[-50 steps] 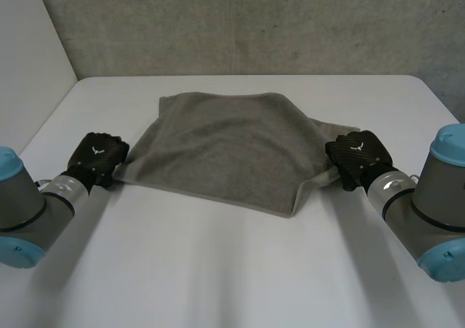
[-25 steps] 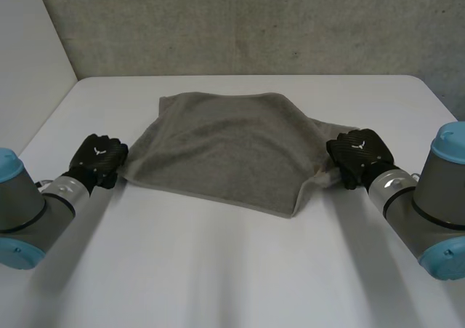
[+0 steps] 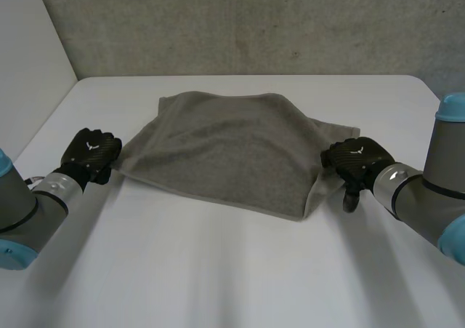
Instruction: Fold the towel.
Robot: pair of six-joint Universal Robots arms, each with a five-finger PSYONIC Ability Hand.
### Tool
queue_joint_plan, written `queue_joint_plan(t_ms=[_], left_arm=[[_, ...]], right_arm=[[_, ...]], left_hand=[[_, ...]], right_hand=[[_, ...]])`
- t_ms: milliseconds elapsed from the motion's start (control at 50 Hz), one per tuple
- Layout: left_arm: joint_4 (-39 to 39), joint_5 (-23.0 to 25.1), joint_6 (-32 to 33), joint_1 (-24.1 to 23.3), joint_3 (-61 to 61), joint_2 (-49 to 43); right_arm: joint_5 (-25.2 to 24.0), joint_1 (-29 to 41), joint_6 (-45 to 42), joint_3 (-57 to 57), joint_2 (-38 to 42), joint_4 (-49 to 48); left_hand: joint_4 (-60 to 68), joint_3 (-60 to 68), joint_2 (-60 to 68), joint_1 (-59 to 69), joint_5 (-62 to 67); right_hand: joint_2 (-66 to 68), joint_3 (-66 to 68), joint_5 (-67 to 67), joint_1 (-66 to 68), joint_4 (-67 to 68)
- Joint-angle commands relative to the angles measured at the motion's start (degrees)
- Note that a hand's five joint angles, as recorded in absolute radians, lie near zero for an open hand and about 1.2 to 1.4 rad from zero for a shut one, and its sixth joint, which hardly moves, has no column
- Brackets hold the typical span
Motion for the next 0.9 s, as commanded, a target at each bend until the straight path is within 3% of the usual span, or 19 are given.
queue_joint_plan(t_ms=[20, 220, 360, 560, 760, 800, 900], left_arm=[[2.18, -0.09, 0.00, -0.07, -1.22, 0.78], [2.53, -0.17, 0.00, -0.07, -2.10, 1.31], [2.62, 0.00, 0.00, -0.07, -2.72, 1.83], [2.62, 0.00, 0.00, -0.07, -2.89, 1.92], [2.62, 0.00, 0.00, 0.01, -2.98, 2.19], [2.62, 0.00, 0.00, 0.01, -2.98, 2.19], [2.53, 0.00, 0.00, 0.01, -3.07, 2.97]], right_arm=[[0.56, 4.49, -1.52, -2.94, 0.51, -1.52], [2.06, 6.52, -3.90, -9.37, 6.58, -0.02], [7.42, 7.84, -13.55, -13.14, 11.58, -0.02], [8.92, 8.10, -18.83, -17.45, 15.19, 0.94], [10.68, 8.02, -22.44, -17.45, 14.66, 5.08], [10.68, 7.32, -22.44, -17.45, 13.61, 7.00], [10.15, 7.05, -21.83, -16.40, 9.75, 7.98]], left_hand=[[2.00, 3.18, 3.01, 7.47, 6.07], [1.66, 2.84, 2.68, 7.14, 5.73], [1.33, 2.51, 2.34, 6.80, 5.40], [1.33, 2.50, 2.34, 6.80, 5.40], [1.66, 2.84, 2.68, 7.14, 5.73], [2.00, 3.18, 3.01, 7.47, 6.07], [2.32, 3.49, 3.33, 7.79, 6.38]], right_hand=[[-6.87, -6.93, -4.61, -6.88, -6.76], [-7.22, -7.28, -4.96, -7.23, -7.11], [-7.22, -7.28, -4.96, -7.23, -7.11], [-5.21, -5.27, -2.96, -5.22, -5.10], [16.84, 16.78, 19.09, 16.82, 16.94], [29.72, 29.66, 31.98, 29.71, 29.83], [47.56, 47.50, 49.82, 47.55, 47.67]])
